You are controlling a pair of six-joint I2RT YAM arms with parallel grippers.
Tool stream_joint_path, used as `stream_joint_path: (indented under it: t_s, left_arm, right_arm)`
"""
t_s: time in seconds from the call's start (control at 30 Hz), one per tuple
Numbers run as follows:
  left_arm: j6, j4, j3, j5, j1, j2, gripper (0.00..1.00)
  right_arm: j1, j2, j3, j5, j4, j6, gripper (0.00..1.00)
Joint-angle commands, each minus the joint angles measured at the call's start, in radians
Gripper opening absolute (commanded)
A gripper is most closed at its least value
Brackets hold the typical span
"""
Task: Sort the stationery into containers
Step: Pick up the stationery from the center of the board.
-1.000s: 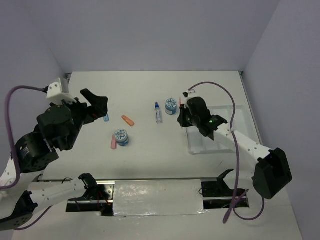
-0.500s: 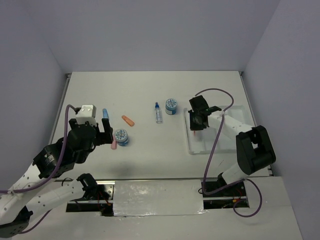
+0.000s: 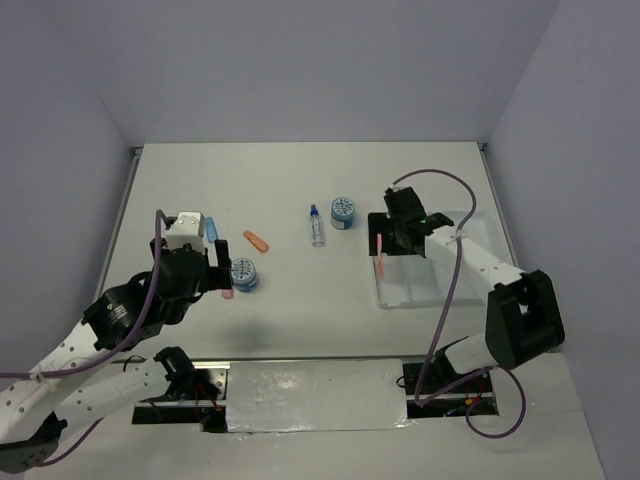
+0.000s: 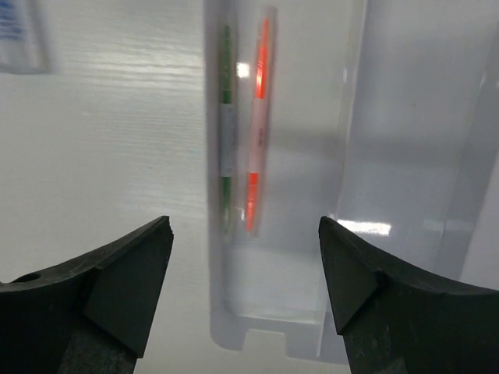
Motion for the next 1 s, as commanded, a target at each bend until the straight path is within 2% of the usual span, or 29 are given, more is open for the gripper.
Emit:
stream_joint_path:
  t_s: [0.0, 0.07, 0.2, 0.47, 0.73, 0.93, 0.97]
  left_arm:
    - [-0.056, 0.003, 0.015, -0.073, 0.014, -0.011, 0.99]
    - [-0.075, -0.026, 0.023, -0.096, 0.021, -0.005, 0.99]
    - [-0.067, -0.020, 0.021, -0.084, 0.024, 0.009, 0.99]
    - [-0.041, 0.009, 0.009, -0.062, 0.034, 0.015, 0.99]
    - [-0.006, 0.028, 0.009, -0.009, 0.082, 0.061, 0.99]
    - [0.010, 0.043, 0.003, 0.016, 0.091, 0.055, 0.99]
    - [0.013, 0.045, 0.004, 0.018, 0.091, 0.055, 0.99]
  right_arm:
    - [0.036, -0.076, 0.108, -0.097, 0.078, -0.050, 0.99]
    - [0.053, -0.027, 0.177, -0.122, 0.078, -0.063, 1.00]
    - [0.076, 0.197, 0.399, -0.099, 0.069, -0.093, 1.00]
    - [0.099, 0.493, 0.738, 0.096, -0.026, -0.119, 1.00]
    - [0.114, 0.652, 0.799, 0.033, -0.054, -0.153, 0.95]
    - [0.114, 0.669, 0.766, 0.032, -0.040, -0.135, 0.75]
    - [0.116, 0.659, 0.757, 0.028, -0.035, -0.133, 0.64]
